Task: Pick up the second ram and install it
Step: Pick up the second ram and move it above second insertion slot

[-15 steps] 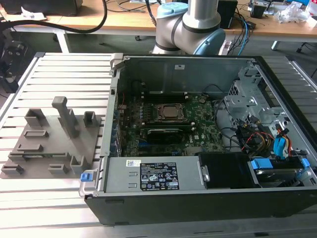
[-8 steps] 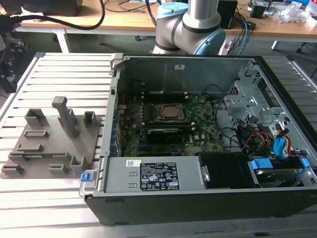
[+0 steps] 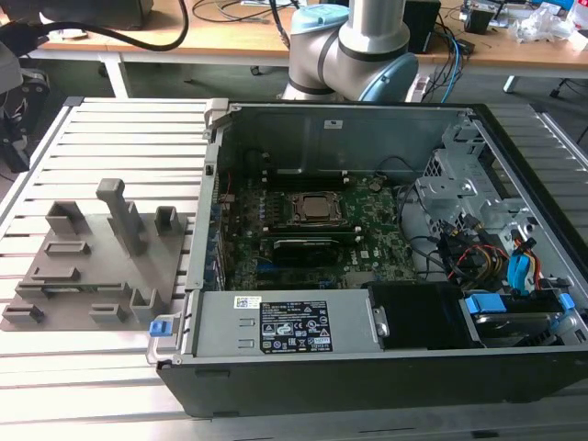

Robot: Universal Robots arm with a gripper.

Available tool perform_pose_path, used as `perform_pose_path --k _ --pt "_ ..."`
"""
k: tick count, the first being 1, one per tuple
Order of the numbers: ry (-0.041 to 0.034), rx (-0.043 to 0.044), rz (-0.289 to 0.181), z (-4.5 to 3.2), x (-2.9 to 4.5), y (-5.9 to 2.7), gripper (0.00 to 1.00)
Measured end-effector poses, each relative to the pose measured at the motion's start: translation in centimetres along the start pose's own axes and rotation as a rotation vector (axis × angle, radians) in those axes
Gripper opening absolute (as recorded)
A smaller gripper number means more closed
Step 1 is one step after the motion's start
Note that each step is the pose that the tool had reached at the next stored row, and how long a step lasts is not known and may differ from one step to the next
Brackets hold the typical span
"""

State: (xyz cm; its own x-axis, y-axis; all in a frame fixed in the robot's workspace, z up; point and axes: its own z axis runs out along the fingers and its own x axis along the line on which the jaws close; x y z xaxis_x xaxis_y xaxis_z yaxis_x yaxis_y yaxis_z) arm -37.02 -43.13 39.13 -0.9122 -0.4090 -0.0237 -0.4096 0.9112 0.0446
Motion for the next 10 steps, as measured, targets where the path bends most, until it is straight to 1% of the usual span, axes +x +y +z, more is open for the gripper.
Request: perform_pose_path --k 4,7,10 --pt "0.0037 -0.0020 -0.084 0.00 0.00 0.00 0.11" --pt "0.0050 -0.0027 -0.113 0.00 0.00 0.00 0.11" --pt "0.0067 -0.0036 -0.152 0.00 0.00 0.00 0.11"
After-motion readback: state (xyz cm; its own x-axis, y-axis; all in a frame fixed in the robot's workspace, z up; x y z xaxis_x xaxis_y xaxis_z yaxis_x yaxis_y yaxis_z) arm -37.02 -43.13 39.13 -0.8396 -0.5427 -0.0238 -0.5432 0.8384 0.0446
